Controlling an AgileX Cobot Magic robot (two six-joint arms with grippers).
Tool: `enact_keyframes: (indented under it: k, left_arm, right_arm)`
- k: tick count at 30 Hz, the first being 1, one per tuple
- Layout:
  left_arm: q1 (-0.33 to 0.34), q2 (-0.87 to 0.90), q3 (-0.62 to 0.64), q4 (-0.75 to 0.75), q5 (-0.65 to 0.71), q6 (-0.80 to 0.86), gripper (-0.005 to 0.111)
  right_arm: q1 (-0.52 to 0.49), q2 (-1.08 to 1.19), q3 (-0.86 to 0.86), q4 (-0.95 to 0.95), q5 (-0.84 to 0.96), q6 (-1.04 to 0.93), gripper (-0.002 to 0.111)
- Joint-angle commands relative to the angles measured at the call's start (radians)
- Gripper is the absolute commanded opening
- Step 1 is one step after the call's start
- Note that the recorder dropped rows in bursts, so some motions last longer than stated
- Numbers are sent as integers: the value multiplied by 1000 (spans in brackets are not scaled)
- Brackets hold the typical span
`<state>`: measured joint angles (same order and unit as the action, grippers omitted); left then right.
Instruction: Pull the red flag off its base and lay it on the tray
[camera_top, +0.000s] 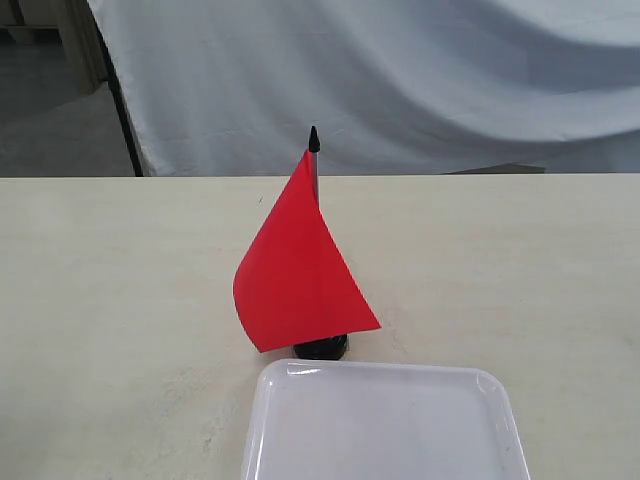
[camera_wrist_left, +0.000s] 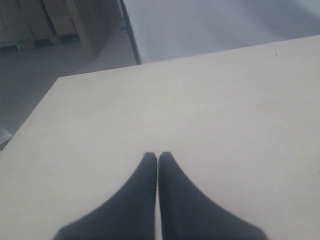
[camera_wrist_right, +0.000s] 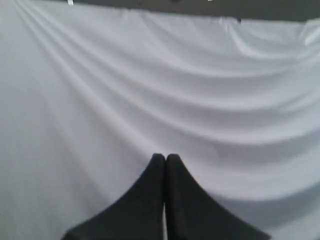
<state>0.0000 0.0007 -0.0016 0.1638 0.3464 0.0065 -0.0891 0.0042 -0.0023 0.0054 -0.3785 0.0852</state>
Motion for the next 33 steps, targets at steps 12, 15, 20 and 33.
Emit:
enact_keyframes:
  k: [12, 15, 20, 33]
  left_arm:
    - [1, -1, 2, -3, 1, -7, 1]
    - [1, -1, 2, -3, 1, -7, 1]
    - [1, -1, 2, -3, 1, -7, 1]
    - [1, -1, 2, -3, 1, -7, 1]
  right_arm:
    - [1, 37, 2, -95, -235, 549, -1]
    - [1, 149, -9, -137, -352, 582, -1]
    - [1, 401, -115, -367, -362, 651, -1]
    - [275, 1407, -245, -653, -724, 484, -1]
